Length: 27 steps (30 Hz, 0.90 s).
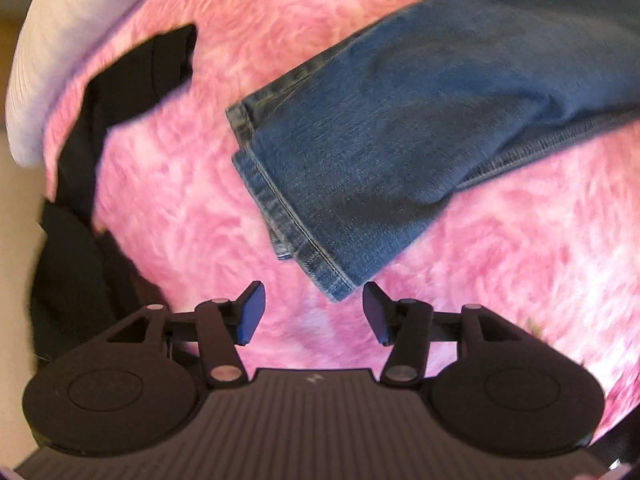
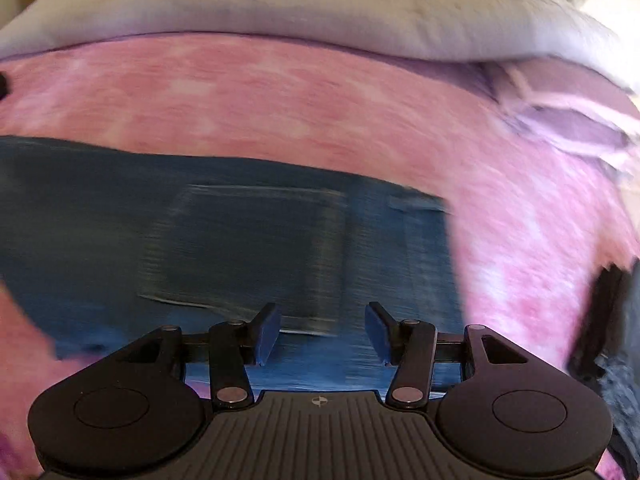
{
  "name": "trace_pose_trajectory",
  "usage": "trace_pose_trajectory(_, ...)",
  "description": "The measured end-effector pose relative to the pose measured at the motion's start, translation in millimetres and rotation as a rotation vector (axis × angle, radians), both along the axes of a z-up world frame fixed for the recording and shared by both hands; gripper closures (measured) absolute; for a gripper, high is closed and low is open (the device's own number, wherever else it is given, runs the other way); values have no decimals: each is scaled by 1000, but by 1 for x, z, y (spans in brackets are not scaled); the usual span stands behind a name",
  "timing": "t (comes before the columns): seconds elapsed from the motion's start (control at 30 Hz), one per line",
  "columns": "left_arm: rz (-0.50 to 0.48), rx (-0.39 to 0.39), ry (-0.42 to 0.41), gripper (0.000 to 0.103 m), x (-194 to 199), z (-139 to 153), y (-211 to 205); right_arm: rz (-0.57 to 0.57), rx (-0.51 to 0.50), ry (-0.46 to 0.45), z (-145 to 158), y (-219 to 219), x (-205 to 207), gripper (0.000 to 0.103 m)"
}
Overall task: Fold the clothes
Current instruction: 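Lay the folded jeans down and align the hems with the left tool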
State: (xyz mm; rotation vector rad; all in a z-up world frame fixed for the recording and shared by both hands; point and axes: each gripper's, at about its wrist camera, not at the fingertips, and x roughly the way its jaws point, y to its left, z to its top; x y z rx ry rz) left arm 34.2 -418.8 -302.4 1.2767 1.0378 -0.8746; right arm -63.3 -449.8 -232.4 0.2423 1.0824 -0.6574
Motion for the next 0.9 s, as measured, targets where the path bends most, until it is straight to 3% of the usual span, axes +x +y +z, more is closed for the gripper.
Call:
trace_pose_trajectory(0.13,53,-149,88,53,38,-8,4,59,-9,-9,4,47,45,51)
trace_pose_trajectory(0.2,7,-213,107,53,58,-9,-2,68,-16,-11,5,71,66,49)
trace_pose_trajectory(0.3,-41,-248,196,57,88,-19,-16,46,-7,5,1,110,97,47)
trace_pose_trajectory(0.33,-56,-256,230,61,99,-23,-21,45,2,16,-3,122,107,47)
trace_pose_trajectory(0.4,-93,-254,306,94,114,-31,-29,46,17,33,-10,142,128,46)
trace_pose_trajectory(0.53,-159,-248,379,100,130,-23,-31,86,21,45,-19,162,159,46)
trace_pose_trajectory(0.67,-161,-319,357,100,155,5,-41,126,26,57,-28,181,190,46)
trace_pose_trajectory(0.77,-163,-280,245,103,168,-7,-62,156,29,66,-34,196,213,46)
trace_pose_trajectory(0.9,-136,-255,191,101,179,-19,-61,154,42,81,-40,203,223,46)
